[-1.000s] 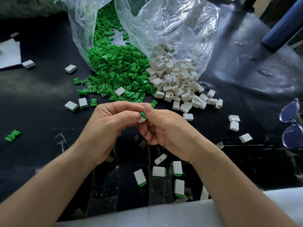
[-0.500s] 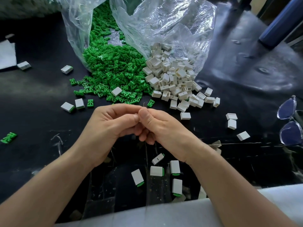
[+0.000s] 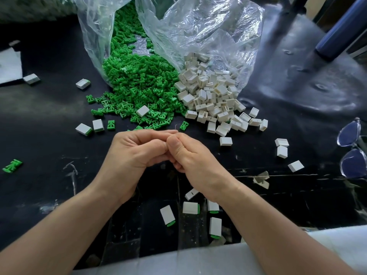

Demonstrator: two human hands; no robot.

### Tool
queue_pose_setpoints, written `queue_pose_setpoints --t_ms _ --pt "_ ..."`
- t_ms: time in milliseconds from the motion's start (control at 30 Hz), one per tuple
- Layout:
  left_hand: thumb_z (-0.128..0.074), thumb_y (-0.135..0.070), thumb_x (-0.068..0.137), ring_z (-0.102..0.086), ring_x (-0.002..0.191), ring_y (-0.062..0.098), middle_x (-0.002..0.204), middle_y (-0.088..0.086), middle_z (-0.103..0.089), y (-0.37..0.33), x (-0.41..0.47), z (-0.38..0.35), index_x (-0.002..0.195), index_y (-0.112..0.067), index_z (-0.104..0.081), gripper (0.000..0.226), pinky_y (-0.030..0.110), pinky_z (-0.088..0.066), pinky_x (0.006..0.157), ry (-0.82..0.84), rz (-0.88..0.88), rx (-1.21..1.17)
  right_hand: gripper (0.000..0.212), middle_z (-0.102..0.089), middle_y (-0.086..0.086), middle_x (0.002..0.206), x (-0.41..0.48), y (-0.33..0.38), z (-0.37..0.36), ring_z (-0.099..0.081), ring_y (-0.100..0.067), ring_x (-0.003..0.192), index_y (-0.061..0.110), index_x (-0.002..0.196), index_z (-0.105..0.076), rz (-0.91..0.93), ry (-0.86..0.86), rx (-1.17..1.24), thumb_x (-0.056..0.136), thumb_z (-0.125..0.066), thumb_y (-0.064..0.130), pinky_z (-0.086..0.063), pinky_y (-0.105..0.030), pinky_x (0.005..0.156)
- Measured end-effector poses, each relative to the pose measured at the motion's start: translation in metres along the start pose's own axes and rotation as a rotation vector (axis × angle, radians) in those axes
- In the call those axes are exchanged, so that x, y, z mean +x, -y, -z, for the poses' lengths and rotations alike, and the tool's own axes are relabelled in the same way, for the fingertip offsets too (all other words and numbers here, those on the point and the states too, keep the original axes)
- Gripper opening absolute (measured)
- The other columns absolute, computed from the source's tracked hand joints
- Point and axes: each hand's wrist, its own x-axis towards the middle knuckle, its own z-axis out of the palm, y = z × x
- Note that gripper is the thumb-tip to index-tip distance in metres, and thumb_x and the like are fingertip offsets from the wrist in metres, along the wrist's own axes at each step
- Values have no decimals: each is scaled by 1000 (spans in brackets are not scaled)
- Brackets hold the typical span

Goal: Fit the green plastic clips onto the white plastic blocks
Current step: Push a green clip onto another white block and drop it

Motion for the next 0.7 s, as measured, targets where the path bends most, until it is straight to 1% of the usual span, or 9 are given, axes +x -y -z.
queue_pose_setpoints --t_ms 100,167,333,433,567,700 --pt "-57 -5 61 -71 67 17 85 4 -75 0 0 -2 65 -10 -76 19 20 -54 57 -14 13 -23 20 -49 41 61 2 -4 -1 -46 19 65 33 95 -54 -4 -16 -25 99 -34 30 -33 -9 65" --pt "-57 -4 60 -71 67 17 84 4 -75 -1 -1 -3 63 -9 -75 19 20 -54 56 -24 28 -41 19 -48 41 61 2 -5 -2 -46 18 65 33 92 -53 -1 -26 -35 99 -35 32 -33 -12 66" --pt "-58 -4 56 -69 61 19 82 8 -74 -2 -2 -6 63 -1 -73 17 22 -54 52 -57 60 -84 23 -48 42 61 2 -4 -2 -45 18 65 35 84 -51 11 -31 -50 99 -35 29 -33 -11 65" --pt "-57 1 60 -69 61 20 82 9 -74 -3 -2 -7 64 0 -73 16 23 -54 52 -63 69 -79 20 -48 41 62 2 -5 -2 -45 17 67 34 93 -53 13 -33 -58 99 -35 30 -33 -12 67" --pt "-57 -1 58 -69 61 18 81 7 -74 -3 -2 -7 61 -3 -73 16 22 -54 53 -71 61 -89 19 -49 39 63 3 -6 -3 -45 15 68 37 92 -52 15 -51 -67 99 -35 32 -32 -13 69" --pt "-56 5 64 -69 62 17 81 5 -74 -2 -2 -8 60 -4 -74 20 21 -54 53 -68 50 -82 19 -50 39 64 4 -7 -2 -46 15 68 37 93 -54 15 -63 -75 99 -36 33 -33 -13 69"
